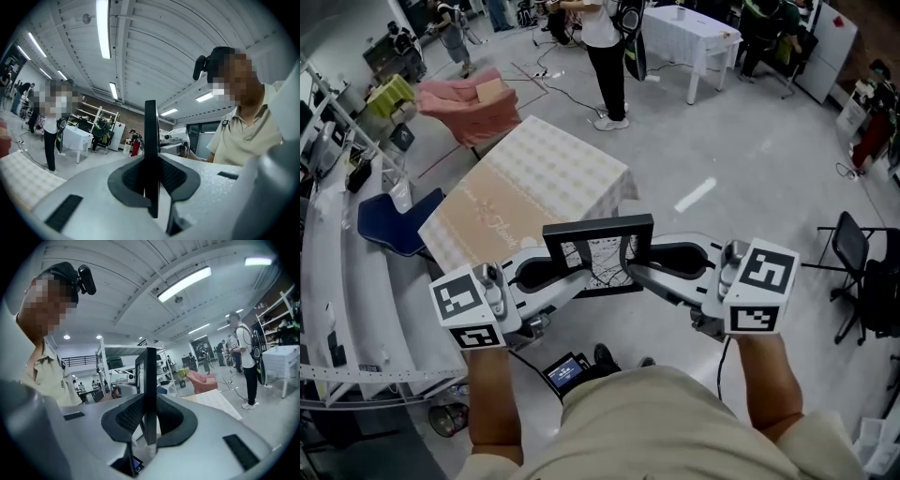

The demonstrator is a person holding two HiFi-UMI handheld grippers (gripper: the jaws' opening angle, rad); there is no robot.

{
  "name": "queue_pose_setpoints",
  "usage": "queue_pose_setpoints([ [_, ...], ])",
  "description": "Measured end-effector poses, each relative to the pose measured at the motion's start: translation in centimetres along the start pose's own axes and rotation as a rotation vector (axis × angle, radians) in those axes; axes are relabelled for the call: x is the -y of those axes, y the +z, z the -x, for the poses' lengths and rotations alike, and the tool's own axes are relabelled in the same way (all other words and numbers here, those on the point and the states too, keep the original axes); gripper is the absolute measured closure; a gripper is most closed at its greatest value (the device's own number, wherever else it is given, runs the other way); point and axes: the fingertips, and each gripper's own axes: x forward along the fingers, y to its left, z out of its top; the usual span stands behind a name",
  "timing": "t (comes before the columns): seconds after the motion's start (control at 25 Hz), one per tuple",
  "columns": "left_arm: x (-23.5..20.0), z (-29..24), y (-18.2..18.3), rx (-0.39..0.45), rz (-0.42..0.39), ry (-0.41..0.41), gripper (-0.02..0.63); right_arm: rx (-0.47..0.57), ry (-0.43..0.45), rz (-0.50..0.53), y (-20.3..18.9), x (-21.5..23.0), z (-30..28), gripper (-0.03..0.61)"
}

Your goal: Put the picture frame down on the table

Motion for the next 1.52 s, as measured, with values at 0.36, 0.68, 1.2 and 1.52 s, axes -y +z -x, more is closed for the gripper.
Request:
queue_pose_setpoints([
  [0.36,-9.1,2.6,3.7,-0.009,0.003,-0.093,0.560,0.015,-0.112,-0.010,4.1,6.0,-6.6,0.508],
  [0.68,-13.5,2.8,4.0,0.001,0.031,-0.122,0.560,-0.003,-0.141,-0.021,4.8,9.5,-9.0,0.508],
  [1.2,-22.1,-5.6,5.8,0.012,0.054,0.013,0.560,-0.026,-0.013,-0.025,7.0,21.7,-6.4,0.508],
  [1.52,-28.8,-12.8,8.6,0.036,0.081,0.114,0.560,-0.058,0.085,-0.030,10.2,31.5,-3.8,0.508],
])
